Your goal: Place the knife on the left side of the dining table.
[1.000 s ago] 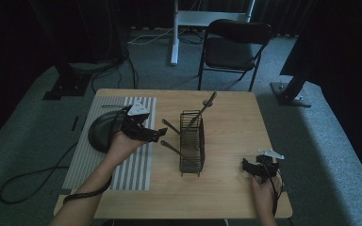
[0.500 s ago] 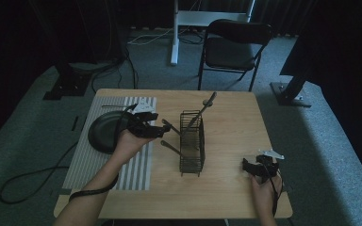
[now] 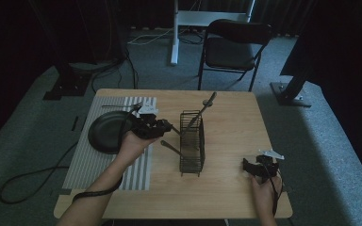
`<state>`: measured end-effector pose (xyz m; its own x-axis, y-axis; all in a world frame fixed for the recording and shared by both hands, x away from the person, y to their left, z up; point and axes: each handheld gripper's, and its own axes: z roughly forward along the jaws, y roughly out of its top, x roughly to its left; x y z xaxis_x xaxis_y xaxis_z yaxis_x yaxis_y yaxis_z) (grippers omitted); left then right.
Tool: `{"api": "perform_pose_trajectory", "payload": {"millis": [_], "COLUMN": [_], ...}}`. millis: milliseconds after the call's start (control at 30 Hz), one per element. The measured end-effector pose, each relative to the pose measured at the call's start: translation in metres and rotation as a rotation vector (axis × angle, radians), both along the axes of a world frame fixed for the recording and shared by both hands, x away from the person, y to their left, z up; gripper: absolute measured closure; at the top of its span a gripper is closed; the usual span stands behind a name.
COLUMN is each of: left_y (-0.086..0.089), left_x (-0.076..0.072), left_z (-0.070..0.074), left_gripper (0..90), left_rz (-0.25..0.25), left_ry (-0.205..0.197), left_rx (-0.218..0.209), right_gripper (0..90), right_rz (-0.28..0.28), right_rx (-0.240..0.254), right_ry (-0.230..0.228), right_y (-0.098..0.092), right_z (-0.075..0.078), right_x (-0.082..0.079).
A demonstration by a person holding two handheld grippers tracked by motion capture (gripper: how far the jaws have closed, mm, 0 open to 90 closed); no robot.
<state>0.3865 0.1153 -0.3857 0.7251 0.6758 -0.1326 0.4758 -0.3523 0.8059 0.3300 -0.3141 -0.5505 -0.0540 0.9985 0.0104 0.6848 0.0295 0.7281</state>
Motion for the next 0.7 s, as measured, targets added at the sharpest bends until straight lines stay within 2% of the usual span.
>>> {"api": "perform_pose_trajectory", "payload": {"millis": [33, 67, 267, 333, 400, 467, 700], "left_y": [0.000, -0.001, -0.001, -0.001, -0.001, -0.003, -0.012], "left_x": [0.000, 0.000, -0.001, -0.003, -0.004, -0.006, -0.010], "left_z": [0.000, -0.001, 0.000, 0.001, 0.002, 0.003, 0.008], "left_gripper": [66.9, 71.3, 73.0, 73.8, 75.4, 76.1, 77.2], "left_rz": [-0.001, -0.003, 0.003, -0.002, -0.020, -0.032, -0.035], "left_ry": [-0.001, 0.004, 0.015, 0.021, 0.040, 0.043, 0.022], "left_rx": [-0.001, -0.009, -0.017, -0.029, -0.070, -0.082, -0.066], "right_gripper": [13.2, 13.2, 13.2, 13.2, 13.2, 13.2, 13.2], "right_rz": [0.000, 0.000, 0.000, 0.000, 0.000, 0.000, -0.001], "right_rx": [0.000, 0.000, 0.000, 0.001, 0.000, 0.000, 0.002], "right_ry": [0.000, 0.001, 0.000, 0.000, 0.000, 0.000, 0.001], "right_y": [0.000, 0.000, 0.000, 0.000, 0.000, 0.000, 0.000], "right_z": [0.000, 0.000, 0.000, 0.000, 0.000, 0.000, 0.000], "right_x": [0.000, 0.000, 0.000, 0.000, 0.000, 0.000, 0.000]}}
